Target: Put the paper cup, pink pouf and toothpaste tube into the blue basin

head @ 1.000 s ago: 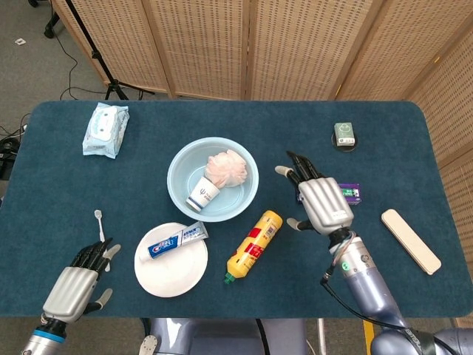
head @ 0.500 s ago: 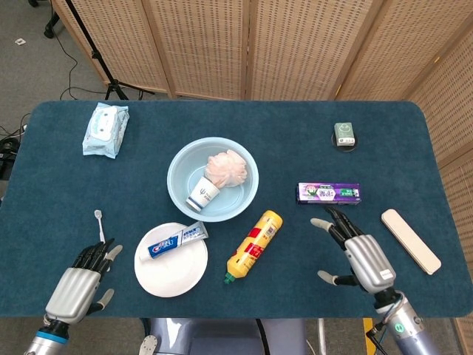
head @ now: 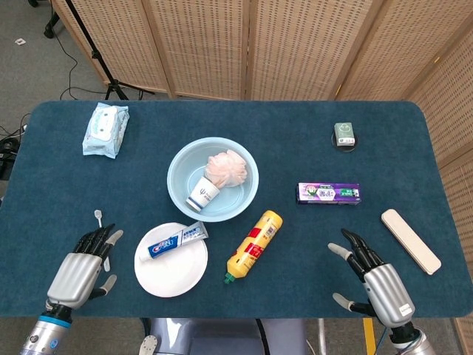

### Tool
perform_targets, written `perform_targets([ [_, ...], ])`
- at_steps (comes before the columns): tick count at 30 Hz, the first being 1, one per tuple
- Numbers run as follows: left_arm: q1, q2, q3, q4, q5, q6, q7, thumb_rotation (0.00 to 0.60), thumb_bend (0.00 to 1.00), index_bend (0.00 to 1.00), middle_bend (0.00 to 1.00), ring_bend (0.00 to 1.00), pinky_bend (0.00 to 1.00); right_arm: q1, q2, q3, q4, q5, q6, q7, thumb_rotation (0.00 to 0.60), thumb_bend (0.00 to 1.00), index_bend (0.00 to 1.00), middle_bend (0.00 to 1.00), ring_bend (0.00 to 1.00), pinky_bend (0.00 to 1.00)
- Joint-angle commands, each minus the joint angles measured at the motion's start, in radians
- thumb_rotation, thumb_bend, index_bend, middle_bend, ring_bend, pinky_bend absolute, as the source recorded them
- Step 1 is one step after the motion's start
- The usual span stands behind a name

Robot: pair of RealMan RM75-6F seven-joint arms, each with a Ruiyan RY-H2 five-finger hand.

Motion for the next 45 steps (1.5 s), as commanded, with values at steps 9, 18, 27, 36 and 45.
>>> perform_targets([
  [9, -0.207, -0.052, -0.121, -0.065, -0.467, -0.167, 0.161, 0.6, 0.32, 0.19, 0.0, 0.0, 0.11, -0.025, 0.016, 0.017, 0.01, -0.039, 0.015, 0.033, 0.6, 0.13, 0.16, 0.0, 0.0, 0.22],
  [18, -0.363, -0.172, -0.164, -0.083, -0.711, -0.087, 0.332, 0.6, 0.32, 0.24, 0.0, 0.0, 0.11, -0.037, 0.041, 0.037, 0.01, -0.041, 0.029, 0.097, 0.6, 0.13, 0.16, 0.0, 0.0, 0.22],
  [27, -0.485, -0.306, -0.179, -0.061, -0.873, 0.026, 0.458, 0.6, 0.33, 0.26, 0.0, 0.0, 0.11, -0.047, 0.064, 0.05, 0.01, -0.048, 0.045, 0.156, 0.6, 0.13, 0.16, 0.0, 0.0, 0.22],
  [36, -0.523, -0.363, -0.168, -0.057, -0.892, 0.196, 0.525, 0.6, 0.32, 0.26, 0.0, 0.0, 0.11, -0.057, 0.085, 0.061, 0.01, -0.056, 0.059, 0.206, 0.6, 0.13, 0.16, 0.0, 0.0, 0.22],
  [45, -0.538, -0.399, -0.157, -0.024, -0.905, 0.255, 0.533, 0.6, 0.31, 0.27, 0.0, 0.0, 0.11, -0.064, 0.091, 0.063, 0.004, -0.07, 0.053, 0.213, 0.6, 0.13, 0.16, 0.0, 0.0, 0.22],
])
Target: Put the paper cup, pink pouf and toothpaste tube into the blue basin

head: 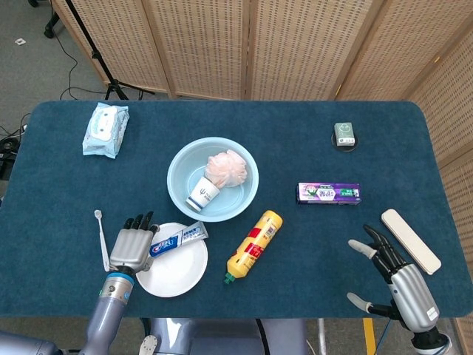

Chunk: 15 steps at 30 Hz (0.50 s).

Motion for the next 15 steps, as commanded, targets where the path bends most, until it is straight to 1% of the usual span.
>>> perform_targets([
  [1, -0.005, -0.016, 0.002, 0.008, -0.005, 0.012, 0.0, 0.6, 0.31, 0.27, 0.0, 0.0, 0.11, -0.001, 0.0, 0.001, -0.001, -0.003, -0.002, 0.002, 0.6, 0.13, 0.16, 0.0, 0.0, 0.22],
  [6, -0.009, -0.058, 0.006, 0.022, -0.012, 0.041, 0.003, 0.6, 0.31, 0.27, 0.0, 0.0, 0.11, -0.002, 0.003, 0.004, 0.0, -0.007, -0.005, 0.015, 0.6, 0.13, 0.16, 0.0, 0.0, 0.22],
  [15, -0.014, -0.136, 0.03, 0.076, -0.013, 0.079, 0.029, 0.6, 0.32, 0.28, 0.0, 0.0, 0.11, -0.007, 0.017, 0.01, 0.005, -0.007, 0.008, 0.058, 0.6, 0.13, 0.16, 0.0, 0.0, 0.22],
])
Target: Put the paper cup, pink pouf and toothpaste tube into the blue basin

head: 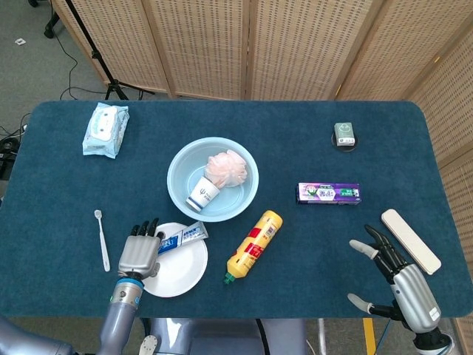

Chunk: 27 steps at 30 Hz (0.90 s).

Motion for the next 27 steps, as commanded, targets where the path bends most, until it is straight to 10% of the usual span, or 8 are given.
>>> perform_targets([
  [1, -0.003, -0.02, 0.006, 0.023, 0.001, 0.011, 0.012, 0.6, 0.32, 0.28, 0.0, 0.0, 0.11, -0.002, 0.004, 0.002, 0.002, 0.002, 0.002, 0.011, 0.6, 0.13, 0.16, 0.0, 0.0, 0.22],
  [27, 0.011, -0.143, 0.037, 0.245, 0.123, -0.019, -0.034, 0.6, 0.37, 0.42, 0.12, 0.13, 0.24, -0.005, 0.003, 0.008, -0.002, -0.008, -0.018, 0.009, 0.6, 0.13, 0.16, 0.0, 0.0, 0.22],
])
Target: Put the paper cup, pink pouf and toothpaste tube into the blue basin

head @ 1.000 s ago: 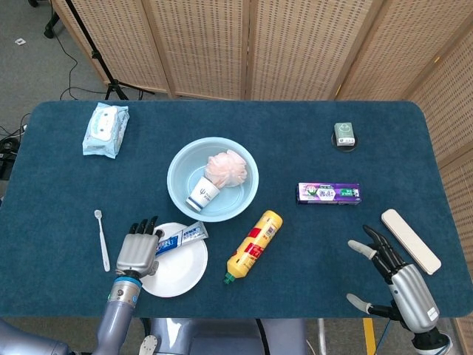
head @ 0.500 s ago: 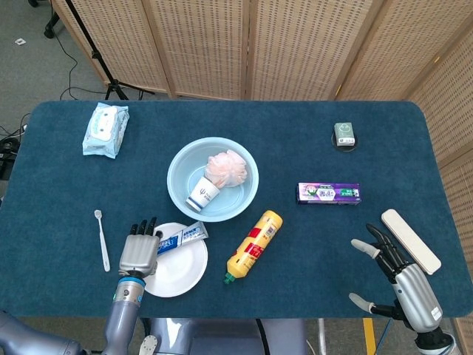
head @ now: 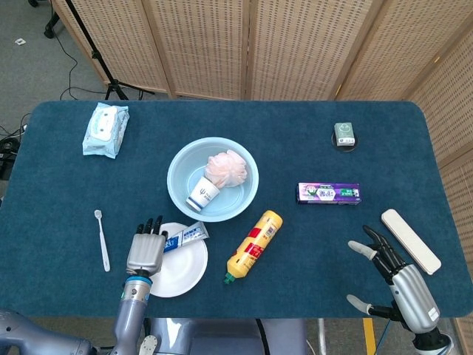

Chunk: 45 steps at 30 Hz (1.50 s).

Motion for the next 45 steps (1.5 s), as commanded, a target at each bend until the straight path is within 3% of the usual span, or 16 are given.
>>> perform_targets([
  [1, 0.008, -0.028, 0.015, 0.04, 0.062, 0.011, -0.022, 0.6, 0.38, 0.44, 0.14, 0.15, 0.26, 0.0, 0.001, 0.001, 0.001, 0.002, -0.001, 0.003, 0.6, 0.13, 0.16, 0.0, 0.0, 0.22],
  [7, 0.024, -0.047, 0.032, 0.079, 0.123, 0.017, -0.022, 0.6, 0.42, 0.57, 0.23, 0.23, 0.32, -0.001, 0.004, 0.003, -0.001, 0.004, -0.001, 0.007, 0.6, 0.13, 0.16, 0.0, 0.0, 0.22],
  [25, 0.058, -0.005, 0.029, 0.078, 0.296, 0.042, -0.006, 0.6, 0.46, 0.78, 0.4, 0.4, 0.43, -0.003, 0.006, 0.007, -0.004, 0.009, -0.011, 0.005, 0.6, 0.13, 0.16, 0.0, 0.0, 0.22],
  [45, 0.082, 0.189, -0.04, -0.212, 0.495, 0.072, -0.015, 0.6, 0.47, 0.84, 0.45, 0.45, 0.47, -0.007, 0.003, 0.012, -0.009, 0.013, -0.016, -0.01, 0.6, 0.13, 0.16, 0.0, 0.0, 0.22],
])
